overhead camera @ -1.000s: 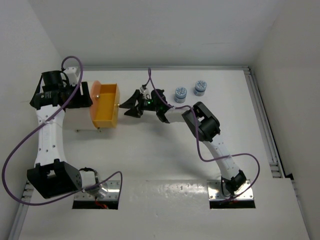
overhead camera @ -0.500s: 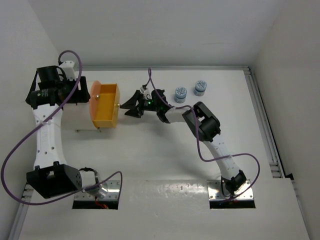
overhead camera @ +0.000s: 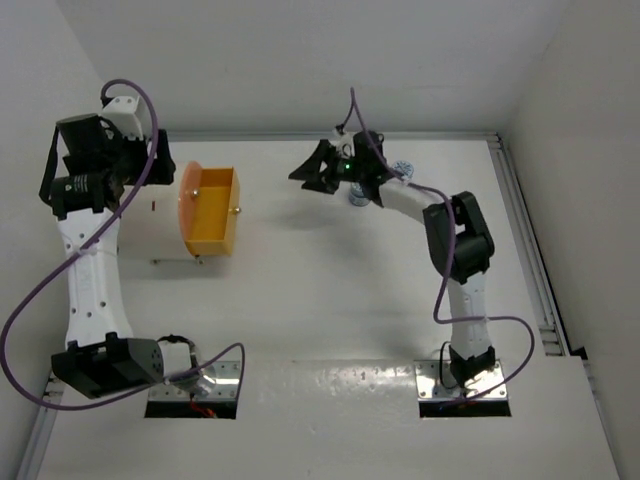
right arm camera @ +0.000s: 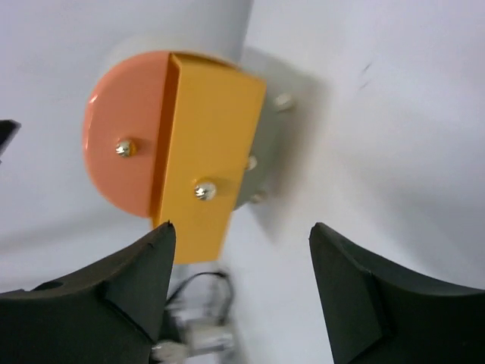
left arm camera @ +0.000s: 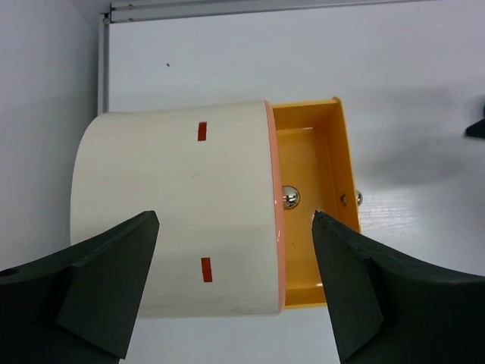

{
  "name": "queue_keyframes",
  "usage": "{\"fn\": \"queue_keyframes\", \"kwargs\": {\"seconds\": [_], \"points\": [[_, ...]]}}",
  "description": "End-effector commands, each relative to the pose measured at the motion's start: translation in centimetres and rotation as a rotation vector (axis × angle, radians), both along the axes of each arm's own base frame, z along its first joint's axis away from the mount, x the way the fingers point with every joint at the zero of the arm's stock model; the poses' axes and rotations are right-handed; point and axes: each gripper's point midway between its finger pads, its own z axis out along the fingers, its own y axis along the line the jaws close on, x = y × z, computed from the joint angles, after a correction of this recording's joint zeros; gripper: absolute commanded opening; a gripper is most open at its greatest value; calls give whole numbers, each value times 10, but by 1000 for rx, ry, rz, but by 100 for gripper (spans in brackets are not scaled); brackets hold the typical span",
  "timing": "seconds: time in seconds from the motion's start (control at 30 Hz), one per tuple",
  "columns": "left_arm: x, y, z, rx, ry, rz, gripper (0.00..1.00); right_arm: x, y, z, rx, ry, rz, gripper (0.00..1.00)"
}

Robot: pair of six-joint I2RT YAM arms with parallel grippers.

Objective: Sort the stationery into containers
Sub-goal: Pick up the stationery from the center of the board.

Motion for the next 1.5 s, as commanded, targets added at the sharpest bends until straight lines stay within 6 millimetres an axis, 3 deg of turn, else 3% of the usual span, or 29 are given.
{"fn": "queue_keyframes", "kwargs": {"seconds": [0.0, 0.03, 0.07, 0.1, 0.17, 0.2, 0.23, 0.27, 0.43, 0.53, 0.83, 1.07, 1.23, 1.3, 1.4, 1.47], "points": [[8, -2, 23, 58, -57, -1, 90, -2, -23, 36, -265, -177, 82, 71], [9, -3, 20, 78, -38, 15, 91, 3, -29, 37, -333, -211, 86, 71], [12, -2, 15, 93, -15, 17, 91, 14, -36, 53, -414, -366, 104, 71], [11, -9, 14, 102, 1, 3, 92, 17, -56, 39, -555, -355, 69, 71], [12, -7, 7, 126, 40, 26, 92, 22, -74, 46, -705, -484, 96, 73], [12, -10, 5, 131, 45, 24, 92, 19, -92, 22, -824, -418, 115, 73], [12, -12, 5, 133, 45, 20, 92, 28, -104, 28, -875, -435, 110, 73], [13, -16, 3, 133, 42, 13, 93, 21, -117, 14, -933, -370, 135, 73], [14, -26, 0, 122, 34, -5, 93, 40, -176, -25, -1160, -300, 88, 85], [16, -31, -4, 111, 40, -8, 93, 47, -195, -42, -1237, -265, 78, 92], [17, -37, -10, 101, 51, -21, 93, 63, -214, -74, -1292, -242, 89, 93], [16, -45, -19, 93, 72, -69, 93, 70, -201, -90, -1234, -260, 101, 94], [15, -51, -24, 82, 84, -105, 93, 81, -181, -88, -1196, -339, 115, 94], [16, -51, -24, 82, 82, -106, 93, 81, -178, -98, -1200, -335, 132, 94], [16, -55, -23, 82, 81, -129, 92, 85, -175, -103, -1189, -342, 135, 88], [15, -57, -23, 78, 77, -139, 92, 84, -176, -105, -1191, -344, 142, 78]]}}
